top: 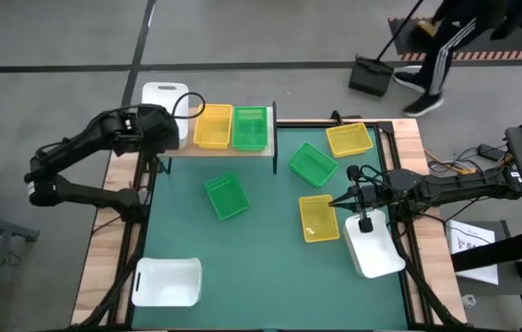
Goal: Stack baskets on shelf by color
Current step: Put the middle white bin on the shelf
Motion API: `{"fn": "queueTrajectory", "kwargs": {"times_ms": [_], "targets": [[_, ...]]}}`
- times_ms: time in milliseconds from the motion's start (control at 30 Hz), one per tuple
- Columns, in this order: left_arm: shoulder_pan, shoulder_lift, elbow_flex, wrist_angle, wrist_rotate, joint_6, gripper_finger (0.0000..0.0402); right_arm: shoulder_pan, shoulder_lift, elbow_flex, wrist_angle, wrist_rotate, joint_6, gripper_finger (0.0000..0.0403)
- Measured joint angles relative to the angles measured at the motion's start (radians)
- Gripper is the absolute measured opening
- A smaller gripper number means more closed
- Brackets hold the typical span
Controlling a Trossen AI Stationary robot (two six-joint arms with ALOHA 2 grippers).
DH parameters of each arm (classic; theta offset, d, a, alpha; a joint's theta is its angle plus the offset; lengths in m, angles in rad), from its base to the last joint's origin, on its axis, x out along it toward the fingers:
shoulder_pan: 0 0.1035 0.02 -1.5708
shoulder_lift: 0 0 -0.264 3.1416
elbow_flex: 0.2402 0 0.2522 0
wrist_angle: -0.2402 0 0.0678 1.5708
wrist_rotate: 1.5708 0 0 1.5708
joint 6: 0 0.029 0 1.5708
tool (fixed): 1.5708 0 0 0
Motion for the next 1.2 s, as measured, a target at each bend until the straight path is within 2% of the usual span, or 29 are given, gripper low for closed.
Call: {"fn": "queueTrajectory", "kwargs": {"times_ms": [233,633,833,1200], "targets": [[0.033,0.034,-0.036,0.029,0.06,0.007,0.0,0.0,0.0,0.0,-0.001,0.0,0.0,0.0011],[0.035,0.089,-0.04,0.035,0.065,0.016,0.0,0.0,0.0,0.0,-0.003,0.0,0.0,0.0011],[0.035,0.091,-0.04,0.092,0.111,0.016,0.0,0.0,0.0,0.0,-0.003,0.0,0.0,0.0011],[0.039,0.09,-0.04,0.076,0.108,0.013,0.0,0.0,0.0,0.0,-0.004,0.0,0.008,0.0011]]}}
